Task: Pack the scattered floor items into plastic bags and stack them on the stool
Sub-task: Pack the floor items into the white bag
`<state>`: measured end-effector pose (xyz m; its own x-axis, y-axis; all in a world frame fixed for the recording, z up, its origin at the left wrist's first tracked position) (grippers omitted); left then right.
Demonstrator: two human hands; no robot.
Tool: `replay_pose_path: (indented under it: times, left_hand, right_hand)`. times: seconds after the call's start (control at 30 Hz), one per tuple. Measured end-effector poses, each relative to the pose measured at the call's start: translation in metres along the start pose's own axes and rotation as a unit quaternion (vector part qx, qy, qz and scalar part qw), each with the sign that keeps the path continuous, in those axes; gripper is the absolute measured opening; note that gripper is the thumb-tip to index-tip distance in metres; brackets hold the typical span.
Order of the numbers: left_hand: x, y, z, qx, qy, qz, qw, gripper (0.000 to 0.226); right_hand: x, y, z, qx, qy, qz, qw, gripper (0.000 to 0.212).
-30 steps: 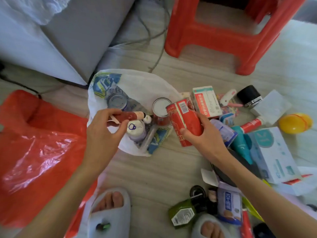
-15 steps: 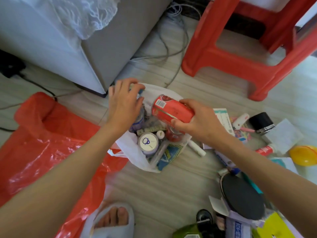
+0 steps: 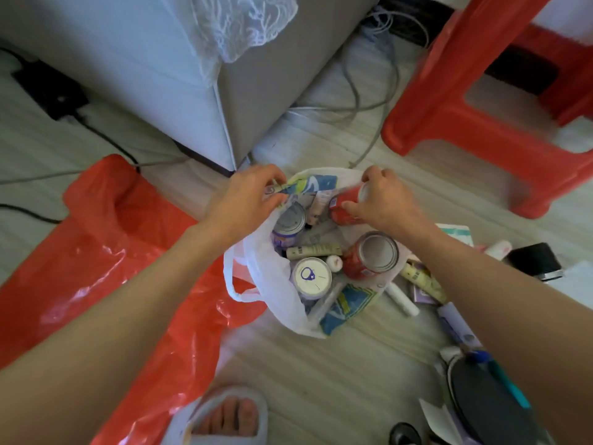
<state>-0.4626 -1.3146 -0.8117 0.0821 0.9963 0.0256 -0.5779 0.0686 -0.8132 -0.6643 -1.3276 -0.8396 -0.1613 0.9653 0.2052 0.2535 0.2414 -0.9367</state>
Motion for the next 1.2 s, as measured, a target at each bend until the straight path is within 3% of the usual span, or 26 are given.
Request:
replay_pose_path:
  times: [0.1,0.27,0.43,0.57,0.73,0.87,0.93,1.07,1.2]
  left_hand:
    - [0.003,-0.006,0.001,-0.006,0.001,0.022,1.0,0.014]
    - [0.001,-0.021,-0.011,-0.019,-0.057,0.077,0.995,0.011]
    - [0.016,0.0,-0.014,-0.043,-0.075,-0.005,0.996,0.035]
    - [0.04,0.014,0.002,-0.071,-0.063,-0.009,0.995,0.049]
    - [0.091,0.02,0.073,-0.041,0.041,0.053,0.997,0.042]
    - [0.16,0.084,0.119,-0.038,0.133,-0.07,0.988,0.038]
    - [0.194,0.121,0.127,-0.046,0.169,-0.14,0.975,0.038]
    - [0.239,0.182,0.116,-0.052,0.15,-0.273,0.949,0.04]
    - [0.265,0.22,0.135,-0.082,0.213,-0.326,0.918,0.045]
  right_hand:
    - [0.001,0.014,0.003,0.0,0.015,-0.031,0.999,0.061]
    - [0.003,0.031,-0.014,0.036,-0.034,-0.047,0.998,0.064]
    - [0.01,0.019,-0.013,-0.099,-0.048,-0.053,0.993,0.07]
    - [0.044,-0.006,-0.001,-0.135,-0.058,-0.022,0.989,0.062]
    - [0.135,-0.016,0.037,-0.157,-0.032,0.023,0.987,0.055]
    - [0.228,0.008,0.089,-0.145,0.067,0.027,0.987,0.05]
    - [0.27,0.026,0.105,-0.065,0.067,0.014,0.996,0.05]
    - [0.324,0.069,0.123,0.027,0.09,-0.035,0.995,0.063]
    - [0.335,0.082,0.137,0.024,0.129,-0.023,0.991,0.067]
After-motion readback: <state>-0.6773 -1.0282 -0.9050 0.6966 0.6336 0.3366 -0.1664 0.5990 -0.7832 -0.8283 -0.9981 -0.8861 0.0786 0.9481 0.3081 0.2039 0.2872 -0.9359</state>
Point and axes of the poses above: each hand's wrist, its own x-axis away from the middle knuckle, its own y-axis out of the palm, z = x × y, the point moved 9 cm from there along -x, towards the middle knuckle, and after that the axes turned 12 degrees about -y, right-handed, at the moved point
